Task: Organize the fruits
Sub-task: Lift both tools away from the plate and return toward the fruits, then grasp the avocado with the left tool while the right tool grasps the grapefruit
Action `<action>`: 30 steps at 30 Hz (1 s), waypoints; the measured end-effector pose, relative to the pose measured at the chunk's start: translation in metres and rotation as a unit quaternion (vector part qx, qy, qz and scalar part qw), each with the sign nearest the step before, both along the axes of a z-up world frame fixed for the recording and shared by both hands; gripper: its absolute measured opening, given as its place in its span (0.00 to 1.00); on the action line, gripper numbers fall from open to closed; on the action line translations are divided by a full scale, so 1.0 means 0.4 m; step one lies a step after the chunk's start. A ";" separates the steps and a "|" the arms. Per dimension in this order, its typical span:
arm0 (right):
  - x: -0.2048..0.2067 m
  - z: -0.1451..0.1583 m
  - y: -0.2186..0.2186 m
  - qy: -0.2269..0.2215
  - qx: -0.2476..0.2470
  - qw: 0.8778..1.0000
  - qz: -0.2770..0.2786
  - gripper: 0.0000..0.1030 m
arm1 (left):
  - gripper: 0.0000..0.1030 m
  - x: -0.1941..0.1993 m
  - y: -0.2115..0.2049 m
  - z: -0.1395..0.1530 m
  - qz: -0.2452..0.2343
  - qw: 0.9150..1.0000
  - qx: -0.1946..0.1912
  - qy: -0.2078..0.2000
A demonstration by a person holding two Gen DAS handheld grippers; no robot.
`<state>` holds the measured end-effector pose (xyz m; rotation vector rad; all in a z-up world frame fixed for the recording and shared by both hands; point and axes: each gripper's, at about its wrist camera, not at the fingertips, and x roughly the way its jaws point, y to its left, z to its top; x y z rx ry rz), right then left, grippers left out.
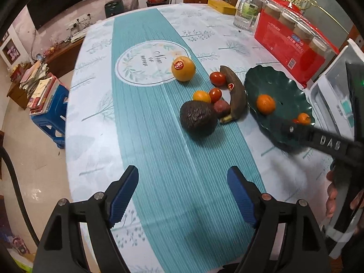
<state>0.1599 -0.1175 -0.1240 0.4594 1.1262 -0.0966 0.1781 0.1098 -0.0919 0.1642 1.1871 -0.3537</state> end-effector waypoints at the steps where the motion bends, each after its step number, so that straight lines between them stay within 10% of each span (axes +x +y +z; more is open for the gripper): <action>1: 0.020 0.000 -0.001 0.000 0.003 1.000 0.005 0.69 | 0.77 0.014 -0.007 -0.009 0.000 1.000 0.001 0.003; 30: 0.503 -0.153 0.137 -0.034 -0.014 0.975 0.220 0.69 | 0.77 0.202 -0.063 -0.188 0.058 0.990 -0.123 0.021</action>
